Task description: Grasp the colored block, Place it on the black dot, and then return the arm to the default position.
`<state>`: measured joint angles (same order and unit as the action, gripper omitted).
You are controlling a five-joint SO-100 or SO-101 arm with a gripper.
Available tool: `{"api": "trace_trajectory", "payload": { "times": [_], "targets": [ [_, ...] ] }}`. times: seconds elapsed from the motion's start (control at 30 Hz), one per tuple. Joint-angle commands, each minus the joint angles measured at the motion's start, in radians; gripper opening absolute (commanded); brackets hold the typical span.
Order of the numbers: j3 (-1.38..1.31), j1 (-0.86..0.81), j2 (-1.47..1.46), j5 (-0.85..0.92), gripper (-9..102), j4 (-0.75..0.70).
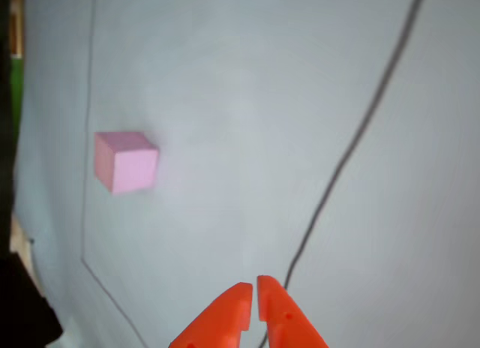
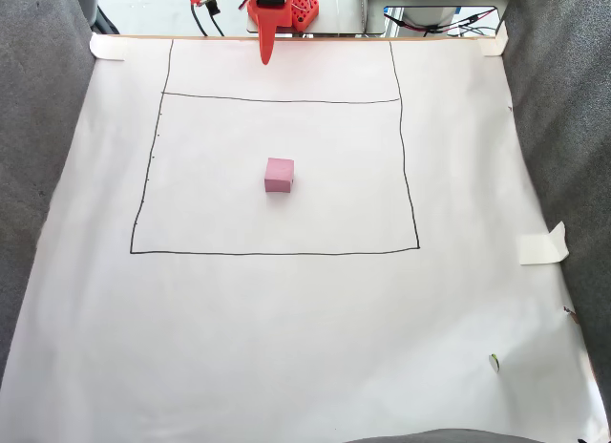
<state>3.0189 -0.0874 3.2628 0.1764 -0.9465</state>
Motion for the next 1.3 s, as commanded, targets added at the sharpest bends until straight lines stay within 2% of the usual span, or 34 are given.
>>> {"api": "trace_trajectory", "payload": {
  "times": [0.0,0.53,0.93,1.27],
  "targets": [
    [0.021,0.006,0.006,0.017,0,0.080],
    [0.020,0.077,0.006,-0.026,0,-0.008],
    [-0.008,0.097,0.006,-0.175,0,-0.092],
    [-0.009,0.095,0.006,-0.183,0,-0.092]
  ]
}}
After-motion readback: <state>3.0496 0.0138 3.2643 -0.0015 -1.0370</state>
